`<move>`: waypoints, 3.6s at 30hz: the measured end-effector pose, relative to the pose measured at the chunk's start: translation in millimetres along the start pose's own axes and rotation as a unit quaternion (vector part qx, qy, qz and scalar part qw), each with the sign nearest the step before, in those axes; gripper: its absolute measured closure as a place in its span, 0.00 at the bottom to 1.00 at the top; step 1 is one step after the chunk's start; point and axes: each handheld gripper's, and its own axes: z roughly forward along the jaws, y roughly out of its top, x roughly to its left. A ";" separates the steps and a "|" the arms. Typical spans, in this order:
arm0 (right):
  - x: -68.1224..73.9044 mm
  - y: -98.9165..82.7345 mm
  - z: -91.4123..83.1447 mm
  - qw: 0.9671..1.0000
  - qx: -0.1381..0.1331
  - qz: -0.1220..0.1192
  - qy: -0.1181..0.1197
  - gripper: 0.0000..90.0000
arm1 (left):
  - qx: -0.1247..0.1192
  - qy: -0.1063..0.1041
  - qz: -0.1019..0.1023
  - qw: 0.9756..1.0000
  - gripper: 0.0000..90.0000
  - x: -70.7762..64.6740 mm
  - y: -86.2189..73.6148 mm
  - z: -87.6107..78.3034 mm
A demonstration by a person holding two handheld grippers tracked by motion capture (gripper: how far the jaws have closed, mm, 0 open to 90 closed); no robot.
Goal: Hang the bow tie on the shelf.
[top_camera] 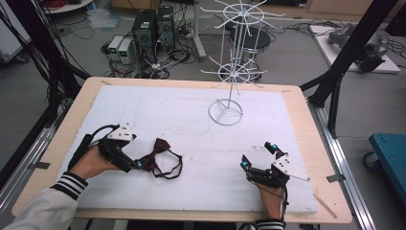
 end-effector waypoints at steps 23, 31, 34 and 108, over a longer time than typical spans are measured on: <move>0.1 0.0 0.0 1.000 0.000 0.000 0.000 0.03 | 0.095 -0.028 0.003 0.995 0.26 -7.8 3.0 33.4; 0.4 0.0 -0.1 1.000 0.001 0.000 -0.001 0.03 | 0.097 -0.052 -0.004 0.994 0.47 -8.3 2.9 33.2; 0.7 0.0 -0.3 1.000 0.003 0.002 -0.001 0.03 | 0.104 -0.058 -0.006 0.993 0.51 -8.3 3.3 33.3; 19.6 100.6 56.1 0.964 0.105 -0.015 0.244 0.03 | -0.139 -0.101 0.063 0.983 0.92 -18.8 42.5 -23.2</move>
